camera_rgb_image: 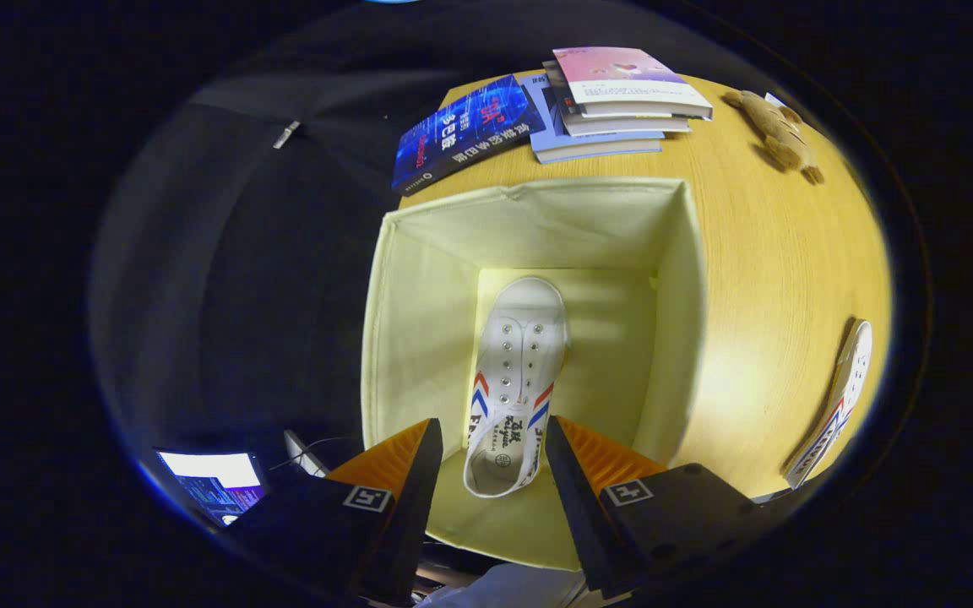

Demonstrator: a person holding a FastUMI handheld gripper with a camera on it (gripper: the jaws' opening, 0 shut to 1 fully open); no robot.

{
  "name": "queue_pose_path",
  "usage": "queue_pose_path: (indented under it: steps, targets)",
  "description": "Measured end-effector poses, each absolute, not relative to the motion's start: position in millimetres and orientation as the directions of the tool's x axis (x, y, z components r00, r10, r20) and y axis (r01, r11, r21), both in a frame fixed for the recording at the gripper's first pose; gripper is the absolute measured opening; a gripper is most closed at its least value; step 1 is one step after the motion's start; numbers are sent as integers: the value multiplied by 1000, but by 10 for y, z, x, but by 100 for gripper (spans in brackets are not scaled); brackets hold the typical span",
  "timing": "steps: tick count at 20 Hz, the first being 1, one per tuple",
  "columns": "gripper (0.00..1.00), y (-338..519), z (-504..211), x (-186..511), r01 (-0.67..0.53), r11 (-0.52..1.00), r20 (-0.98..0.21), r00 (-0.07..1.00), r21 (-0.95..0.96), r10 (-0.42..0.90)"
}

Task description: Open the storage box then place both shoes into the box .Put the left shoe in first, then the right shoe, with the right side of both shoes facing outward in a uniform manner.

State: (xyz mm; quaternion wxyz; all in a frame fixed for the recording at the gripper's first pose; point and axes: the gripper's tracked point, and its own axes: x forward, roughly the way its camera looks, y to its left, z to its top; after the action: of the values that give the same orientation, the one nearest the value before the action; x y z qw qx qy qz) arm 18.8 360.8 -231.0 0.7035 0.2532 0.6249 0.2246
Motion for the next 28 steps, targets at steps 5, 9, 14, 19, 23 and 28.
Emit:
queue_pose_path:
  steps: [5,9,14,19,23,28]
  targets:
    - [87,2798,-2035,348,21,733,-709,275,680,650]
    - [87,1711,-2324,392,87,802,-766,372,591,524]
    - [87,212,-3130,198,268,879,-882,382,393,278]
    - [85,-663,-3822,-253,392,872,-944,262,293,200]
    - [80,-558,-4191,-626,394,868,-953,160,302,259]
    - [78,-437,-4415,-618,383,869,-950,133,314,284]
